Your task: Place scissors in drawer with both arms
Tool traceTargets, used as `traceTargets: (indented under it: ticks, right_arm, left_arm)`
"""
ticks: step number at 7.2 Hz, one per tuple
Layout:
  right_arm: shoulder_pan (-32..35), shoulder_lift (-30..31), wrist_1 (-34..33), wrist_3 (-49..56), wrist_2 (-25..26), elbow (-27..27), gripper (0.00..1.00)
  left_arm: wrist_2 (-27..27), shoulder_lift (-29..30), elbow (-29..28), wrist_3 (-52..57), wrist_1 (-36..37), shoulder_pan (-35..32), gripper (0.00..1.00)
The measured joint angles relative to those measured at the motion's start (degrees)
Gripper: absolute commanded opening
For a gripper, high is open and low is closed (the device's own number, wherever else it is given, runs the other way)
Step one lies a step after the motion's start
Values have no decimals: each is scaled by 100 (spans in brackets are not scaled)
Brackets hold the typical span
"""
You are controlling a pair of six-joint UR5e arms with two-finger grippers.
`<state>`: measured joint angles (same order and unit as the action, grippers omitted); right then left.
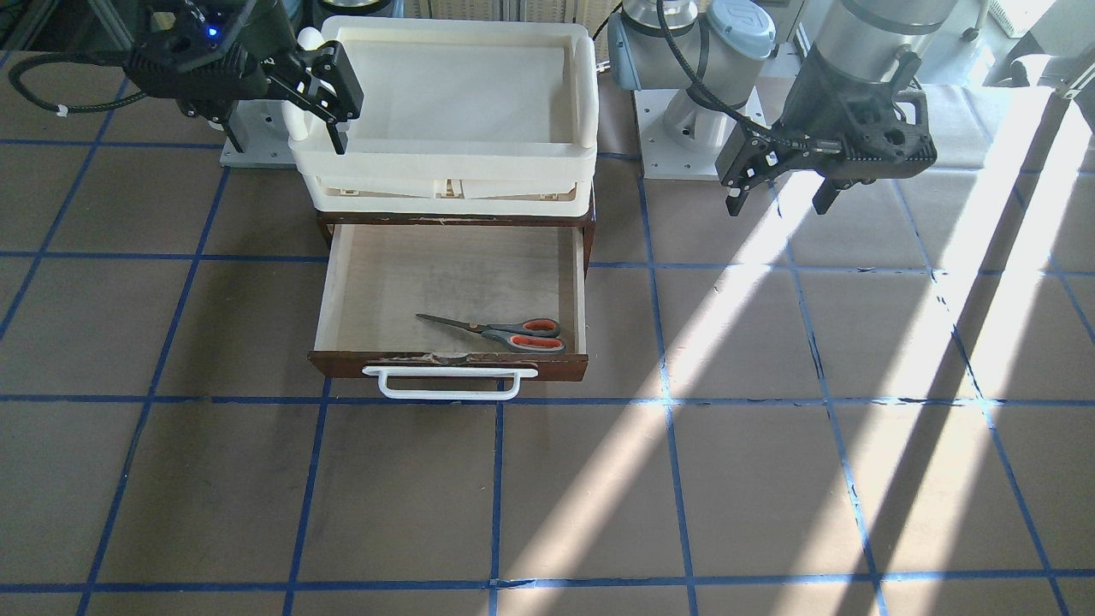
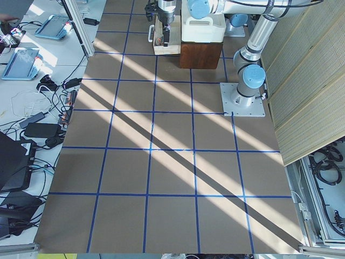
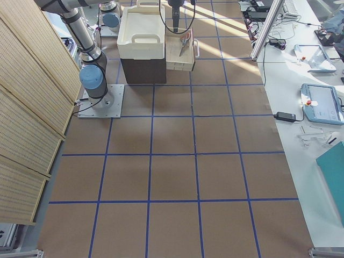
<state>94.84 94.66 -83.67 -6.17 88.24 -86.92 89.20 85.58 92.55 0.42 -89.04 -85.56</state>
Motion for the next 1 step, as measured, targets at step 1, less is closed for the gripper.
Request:
traceTargets:
  ticks: [1]
  right_arm:
    - [0,0,0,1,0,0,100]
  left_arm:
    - [1,-3,0,-5,-5,5,100]
